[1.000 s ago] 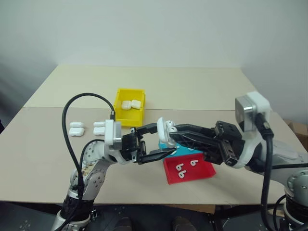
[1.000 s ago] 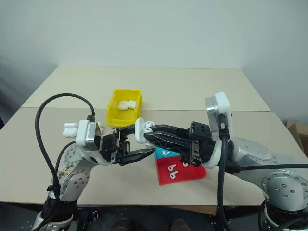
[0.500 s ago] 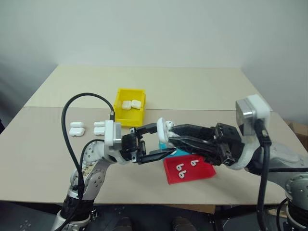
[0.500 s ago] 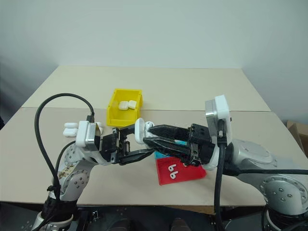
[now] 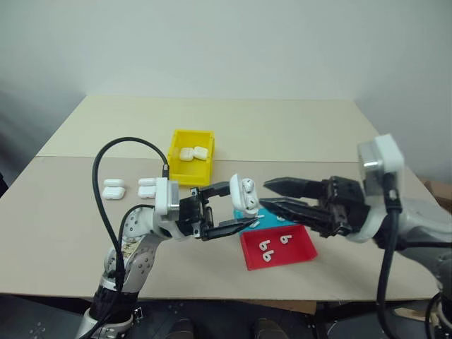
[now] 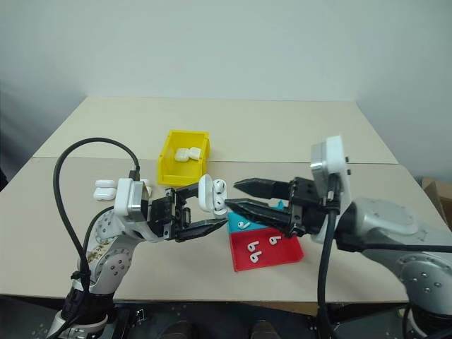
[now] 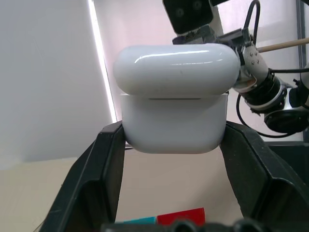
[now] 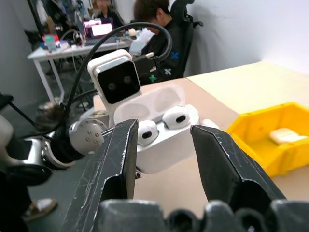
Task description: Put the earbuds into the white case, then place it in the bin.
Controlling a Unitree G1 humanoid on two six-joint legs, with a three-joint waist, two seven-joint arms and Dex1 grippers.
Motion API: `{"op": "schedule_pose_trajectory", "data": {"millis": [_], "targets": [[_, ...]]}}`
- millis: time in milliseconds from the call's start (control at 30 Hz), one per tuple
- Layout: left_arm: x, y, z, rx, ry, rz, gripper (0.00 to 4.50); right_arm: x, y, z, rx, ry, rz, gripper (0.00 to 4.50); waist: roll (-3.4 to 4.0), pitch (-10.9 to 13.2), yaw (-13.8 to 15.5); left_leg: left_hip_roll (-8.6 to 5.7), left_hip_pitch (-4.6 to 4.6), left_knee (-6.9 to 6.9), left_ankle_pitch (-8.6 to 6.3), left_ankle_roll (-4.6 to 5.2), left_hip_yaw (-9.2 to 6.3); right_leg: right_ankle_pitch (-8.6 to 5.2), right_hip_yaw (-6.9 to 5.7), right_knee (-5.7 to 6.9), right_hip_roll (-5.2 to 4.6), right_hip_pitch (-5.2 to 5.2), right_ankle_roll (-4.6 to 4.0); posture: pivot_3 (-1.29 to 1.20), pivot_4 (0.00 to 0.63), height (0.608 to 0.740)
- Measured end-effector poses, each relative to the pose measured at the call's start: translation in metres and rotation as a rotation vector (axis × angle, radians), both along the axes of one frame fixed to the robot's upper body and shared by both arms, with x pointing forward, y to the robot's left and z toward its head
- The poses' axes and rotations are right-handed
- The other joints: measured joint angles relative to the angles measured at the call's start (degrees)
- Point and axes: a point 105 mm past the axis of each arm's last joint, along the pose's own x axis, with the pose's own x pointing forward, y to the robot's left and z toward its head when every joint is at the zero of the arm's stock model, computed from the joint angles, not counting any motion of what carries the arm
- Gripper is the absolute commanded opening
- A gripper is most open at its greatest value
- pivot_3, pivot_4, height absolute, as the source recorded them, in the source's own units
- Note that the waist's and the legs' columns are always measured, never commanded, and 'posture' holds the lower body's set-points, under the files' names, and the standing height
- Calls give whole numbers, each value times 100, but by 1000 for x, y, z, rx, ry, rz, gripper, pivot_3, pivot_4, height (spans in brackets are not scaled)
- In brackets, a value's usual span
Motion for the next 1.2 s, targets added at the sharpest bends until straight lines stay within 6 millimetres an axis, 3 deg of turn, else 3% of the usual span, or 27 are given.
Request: {"op": "schedule_pose_trajectory", "data": {"millis": [100, 167, 267, 500, 633, 867, 1200], "targets": [[6, -3, -3, 75, -3, 17, 2727, 5, -3, 28, -46, -74, 18, 1647, 0, 0, -17, 1, 5, -2, 0, 0, 0, 1, 1, 0, 1, 1, -1, 0, 150, 740], [10, -5, -3, 90, -9, 21, 2727, 9, 4, 42, -80, -102, 38, 980, 0, 0, -33, 2, 6, -4, 0, 1, 1, 1, 2, -2, 1, 1, -1, 0, 150, 740], [14, -10, -5, 103, -9, 18, 2727, 14, 17, 37, -188, -89, 74, 17, 0, 0, -18, 2, -4, -3, -3, 5, 1, 0, 1, -6, 0, -6, 0, 0, 150, 740], [27, -22, -16, 175, -26, 77, 2727, 21, 35, 31, -325, -101, 137, 17, 1, 0, 92, 1, -46, 2, -3, 7, 3, 2, 1, 1, -2, -53, -1, 0, 150, 740], [31, -26, -19, 180, -33, 99, 2727, 25, 47, 18, -392, -108, 173, 17, 1, 0, 123, 1, -49, 3, -3, 6, 5, 2, 1, 2, -1, -56, -1, 0, 150, 740], [30, -27, -16, 163, -53, 102, 2727, 34, 48, -2, -515, -151, 166, 17, 1, 0, 132, 1, -49, 4, -3, 6, 5, 2, 1, 3, -2, -56, -1, 0, 150, 740], [29, -25, -22, 159, -33, 101, 2727, 41, 38, -3, -584, -209, 139, 17, 1, 0, 133, 1, -47, 5, -3, 6, 5, 2, 0, 5, -2, -54, -1, 0, 150, 740]]}}
